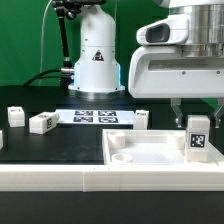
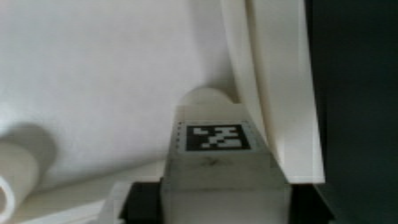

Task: Assemble one leg

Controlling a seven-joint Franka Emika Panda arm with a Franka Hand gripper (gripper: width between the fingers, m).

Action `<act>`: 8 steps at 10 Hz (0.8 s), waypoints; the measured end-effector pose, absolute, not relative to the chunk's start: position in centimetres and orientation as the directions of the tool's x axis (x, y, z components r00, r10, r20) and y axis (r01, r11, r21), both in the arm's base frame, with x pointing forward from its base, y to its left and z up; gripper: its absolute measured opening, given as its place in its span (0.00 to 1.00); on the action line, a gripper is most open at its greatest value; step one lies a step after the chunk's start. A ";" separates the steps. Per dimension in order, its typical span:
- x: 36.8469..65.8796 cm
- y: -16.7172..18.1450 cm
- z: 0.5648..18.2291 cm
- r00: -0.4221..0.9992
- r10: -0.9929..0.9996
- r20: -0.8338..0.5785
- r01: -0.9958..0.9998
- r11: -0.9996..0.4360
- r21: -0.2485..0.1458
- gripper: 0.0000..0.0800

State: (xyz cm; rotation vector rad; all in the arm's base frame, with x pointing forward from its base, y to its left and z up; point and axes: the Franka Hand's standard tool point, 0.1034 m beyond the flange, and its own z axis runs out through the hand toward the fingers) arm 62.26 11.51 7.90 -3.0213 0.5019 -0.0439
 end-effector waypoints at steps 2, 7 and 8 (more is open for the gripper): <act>62.3 11.9 7.9 0.830 -0.557 -0.001 -0.555 -0.827 -0.086 0.36; 62.4 11.6 7.9 0.655 -0.755 -0.030 -0.754 -0.650 -0.091 0.36; 62.3 11.7 7.9 0.661 -0.750 -0.029 -0.749 -0.657 -0.091 0.36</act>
Offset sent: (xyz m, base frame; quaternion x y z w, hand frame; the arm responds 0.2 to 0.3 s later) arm 0.0014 0.0000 -0.0102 -0.0068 0.0123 0.2205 0.9753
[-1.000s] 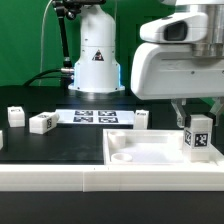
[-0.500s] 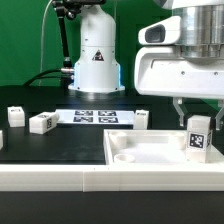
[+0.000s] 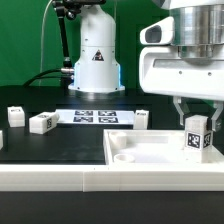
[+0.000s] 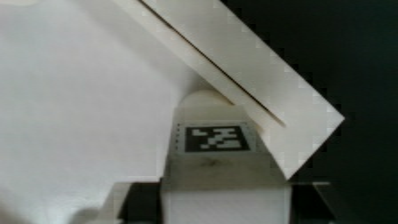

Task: Assemble one leg

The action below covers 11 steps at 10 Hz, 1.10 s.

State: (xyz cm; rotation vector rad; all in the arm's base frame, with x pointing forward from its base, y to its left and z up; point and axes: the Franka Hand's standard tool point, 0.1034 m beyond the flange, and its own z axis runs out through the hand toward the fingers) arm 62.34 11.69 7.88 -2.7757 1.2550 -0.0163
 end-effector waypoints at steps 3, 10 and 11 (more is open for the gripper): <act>62.3 11.7 7.9 0.717 -0.697 -0.024 -0.696 -0.713 -0.089 0.65; 62.7 11.6 8.4 0.998 0.051 0.026 0.052 -0.998 -0.022 0.81; 62.6 11.8 8.4 0.991 0.134 0.026 0.134 -0.991 -0.008 0.81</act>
Offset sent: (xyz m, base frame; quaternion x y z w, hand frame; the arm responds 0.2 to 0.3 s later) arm 0.0011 0.0031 0.0040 -0.0246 -0.0266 -0.2329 0.9718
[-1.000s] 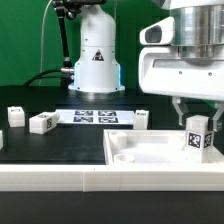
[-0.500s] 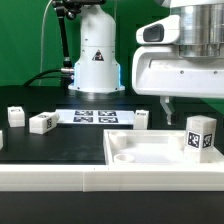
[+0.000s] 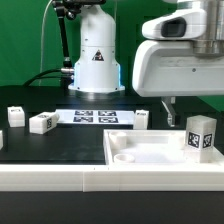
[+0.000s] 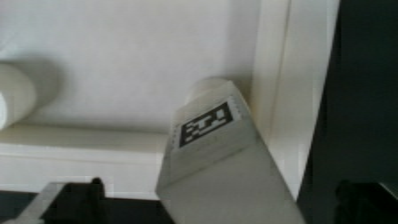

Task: Assemble one leg

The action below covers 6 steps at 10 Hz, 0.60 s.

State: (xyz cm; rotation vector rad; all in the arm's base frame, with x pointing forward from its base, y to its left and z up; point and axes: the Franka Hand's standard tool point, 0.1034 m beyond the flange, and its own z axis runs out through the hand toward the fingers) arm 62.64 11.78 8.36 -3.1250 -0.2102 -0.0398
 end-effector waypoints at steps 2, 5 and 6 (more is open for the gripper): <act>62.7 12.2 8.2 0.965 0.257 0.060 0.256 -0.966 0.015 0.81; 62.5 12.0 7.9 0.933 0.353 0.066 0.352 -0.935 0.026 0.66; 62.4 12.0 7.8 0.935 0.350 0.065 0.349 -0.937 0.026 0.49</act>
Offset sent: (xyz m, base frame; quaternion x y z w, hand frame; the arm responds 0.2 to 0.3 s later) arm 0.0000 0.0000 0.0000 0.0000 0.0000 -0.1296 0.9916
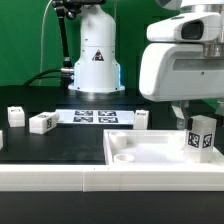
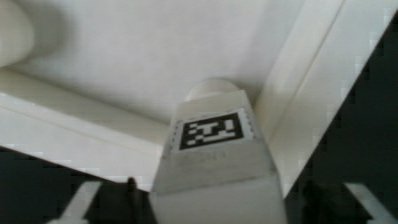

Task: Assemble one leg

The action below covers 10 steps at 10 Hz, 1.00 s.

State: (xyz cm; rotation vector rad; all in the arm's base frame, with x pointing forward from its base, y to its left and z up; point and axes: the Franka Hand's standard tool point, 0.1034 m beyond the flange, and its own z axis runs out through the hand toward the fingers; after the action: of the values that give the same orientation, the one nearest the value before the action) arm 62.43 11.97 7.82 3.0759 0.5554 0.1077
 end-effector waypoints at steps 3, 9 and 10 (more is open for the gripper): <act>62.4 12.0 7.8 0.943 0.325 0.066 0.324 -0.946 0.024 0.36; 62.6 11.5 7.8 0.979 -0.196 0.061 -0.191 -0.978 -0.084 0.36; 62.6 11.5 7.8 0.949 -0.312 0.051 -0.306 -0.947 -0.092 0.36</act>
Offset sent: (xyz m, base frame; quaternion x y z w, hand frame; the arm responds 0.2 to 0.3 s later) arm 0.0000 0.0000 0.0000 0.0000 0.0000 0.0000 1.0000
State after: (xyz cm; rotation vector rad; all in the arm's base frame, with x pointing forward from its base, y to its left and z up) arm 62.59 11.54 7.78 3.1832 -0.5060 0.1055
